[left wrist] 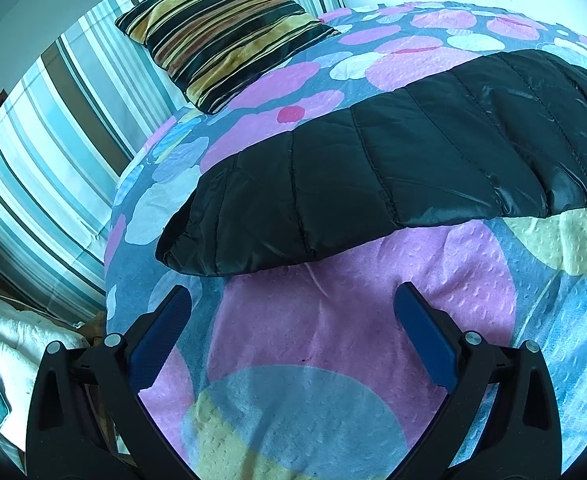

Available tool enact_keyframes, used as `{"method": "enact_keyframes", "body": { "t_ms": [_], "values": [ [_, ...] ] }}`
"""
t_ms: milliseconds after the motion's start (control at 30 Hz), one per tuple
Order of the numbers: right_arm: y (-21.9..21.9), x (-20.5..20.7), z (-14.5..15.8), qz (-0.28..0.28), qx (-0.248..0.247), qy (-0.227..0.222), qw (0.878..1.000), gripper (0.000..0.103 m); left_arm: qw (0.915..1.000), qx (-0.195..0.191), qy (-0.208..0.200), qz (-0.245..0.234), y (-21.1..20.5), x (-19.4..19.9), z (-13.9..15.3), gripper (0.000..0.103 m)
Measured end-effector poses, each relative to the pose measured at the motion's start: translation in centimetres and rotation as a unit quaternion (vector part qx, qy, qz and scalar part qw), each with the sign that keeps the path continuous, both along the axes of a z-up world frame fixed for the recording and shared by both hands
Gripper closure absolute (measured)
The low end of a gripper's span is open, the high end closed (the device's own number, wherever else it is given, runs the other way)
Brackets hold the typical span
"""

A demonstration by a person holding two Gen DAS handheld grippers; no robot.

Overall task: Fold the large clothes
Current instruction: 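Carry the held sleeve across the jacket body with the right tool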

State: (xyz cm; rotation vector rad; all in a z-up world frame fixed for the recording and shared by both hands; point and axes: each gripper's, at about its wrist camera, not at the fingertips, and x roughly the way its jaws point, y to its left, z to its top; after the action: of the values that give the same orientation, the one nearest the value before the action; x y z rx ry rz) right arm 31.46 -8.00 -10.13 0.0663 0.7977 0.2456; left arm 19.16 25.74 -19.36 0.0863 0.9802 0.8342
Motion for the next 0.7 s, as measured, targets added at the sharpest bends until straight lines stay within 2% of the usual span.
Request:
{"method": "enact_keyframes", "body": {
  "t_ms": [67, 100, 200, 267, 333, 567, 700],
  "values": [
    [-3.9, -0.8, 1.0, -0.04, 0.005, -0.015, 0.999, 0.056, 1.0, 0.0, 0.0, 0.0, 0.0, 0.0, 0.0, 0.002],
    [-6.4, -0.8, 1.2, -0.064, 0.009, -0.014, 0.998, 0.065, 1.0, 0.001, 0.0, 0.0, -0.1, 0.0, 0.0, 0.002],
    [-13.9, 0.0, 0.6, -0.155, 0.011, 0.001, 0.988, 0.079, 1.0, 0.006, 0.003, 0.0, -0.2, 0.1, 0.0, 0.002],
    [-18.2, 0.8, -0.4, -0.208, 0.015, 0.013, 0.978, 0.08, 0.9999, 0.01, 0.004, 0.0, -0.2, 0.0, 0.0, 0.002],
    [-21.0, 1.8, -1.9, -0.23, 0.009, 0.033, 0.973, 0.08, 0.9999, 0.01, 0.005, 0.0, -0.3, 0.0, 0.0, 0.002],
    [-21.9, 5.0, -8.1, -0.211, -0.014, 0.111, 0.971, 0.08, 0.9998, 0.018, 0.009, 0.0, -0.5, 0.2, 0.0, 0.002],
    [-21.9, 5.1, -9.8, -0.214, -0.01, 0.114, 0.97, 0.08, 0.9996, 0.025, 0.013, 0.0, -0.7, 0.3, 0.0, 0.002]
  ]
}}
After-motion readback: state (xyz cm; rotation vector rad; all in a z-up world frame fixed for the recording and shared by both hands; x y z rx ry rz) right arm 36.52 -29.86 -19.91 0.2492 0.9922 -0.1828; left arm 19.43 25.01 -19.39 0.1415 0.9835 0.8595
